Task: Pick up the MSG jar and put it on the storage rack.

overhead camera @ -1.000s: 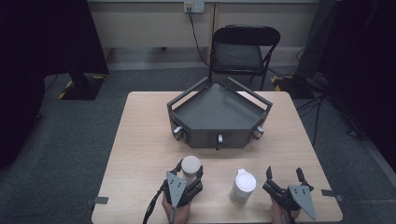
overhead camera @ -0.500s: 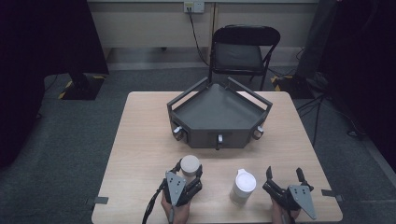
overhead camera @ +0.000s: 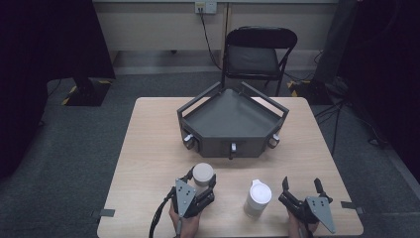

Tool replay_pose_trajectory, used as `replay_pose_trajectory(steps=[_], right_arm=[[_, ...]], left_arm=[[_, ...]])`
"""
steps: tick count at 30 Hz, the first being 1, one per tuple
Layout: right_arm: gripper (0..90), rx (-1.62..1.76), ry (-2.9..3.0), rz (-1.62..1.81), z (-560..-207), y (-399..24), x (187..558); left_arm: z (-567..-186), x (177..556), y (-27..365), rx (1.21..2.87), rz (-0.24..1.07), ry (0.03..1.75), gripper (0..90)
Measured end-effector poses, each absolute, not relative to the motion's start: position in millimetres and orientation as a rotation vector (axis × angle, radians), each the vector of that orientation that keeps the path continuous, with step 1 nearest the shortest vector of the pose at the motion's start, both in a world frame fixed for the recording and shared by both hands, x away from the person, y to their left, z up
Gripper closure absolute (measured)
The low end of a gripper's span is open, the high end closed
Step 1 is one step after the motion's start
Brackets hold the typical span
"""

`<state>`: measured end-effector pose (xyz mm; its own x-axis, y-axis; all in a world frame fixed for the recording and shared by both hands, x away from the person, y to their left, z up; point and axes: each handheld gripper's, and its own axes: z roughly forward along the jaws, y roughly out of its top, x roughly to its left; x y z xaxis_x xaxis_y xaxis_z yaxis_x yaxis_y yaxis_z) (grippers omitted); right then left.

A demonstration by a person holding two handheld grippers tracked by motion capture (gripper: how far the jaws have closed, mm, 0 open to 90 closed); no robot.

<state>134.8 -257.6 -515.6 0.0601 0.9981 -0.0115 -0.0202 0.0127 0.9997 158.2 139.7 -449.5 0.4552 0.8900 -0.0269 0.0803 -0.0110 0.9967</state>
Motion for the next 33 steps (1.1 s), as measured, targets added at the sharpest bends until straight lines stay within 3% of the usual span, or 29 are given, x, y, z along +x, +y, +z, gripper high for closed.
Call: replay_pose_trajectory(steps=[33], right_arm=[[0.8, 1.213, 1.156, 1.166, -515.6, -257.6, 134.8]], left_arm=[[-403.4, 195.8, 167.3, 1.474, 0.695, 0.776, 34.3]])
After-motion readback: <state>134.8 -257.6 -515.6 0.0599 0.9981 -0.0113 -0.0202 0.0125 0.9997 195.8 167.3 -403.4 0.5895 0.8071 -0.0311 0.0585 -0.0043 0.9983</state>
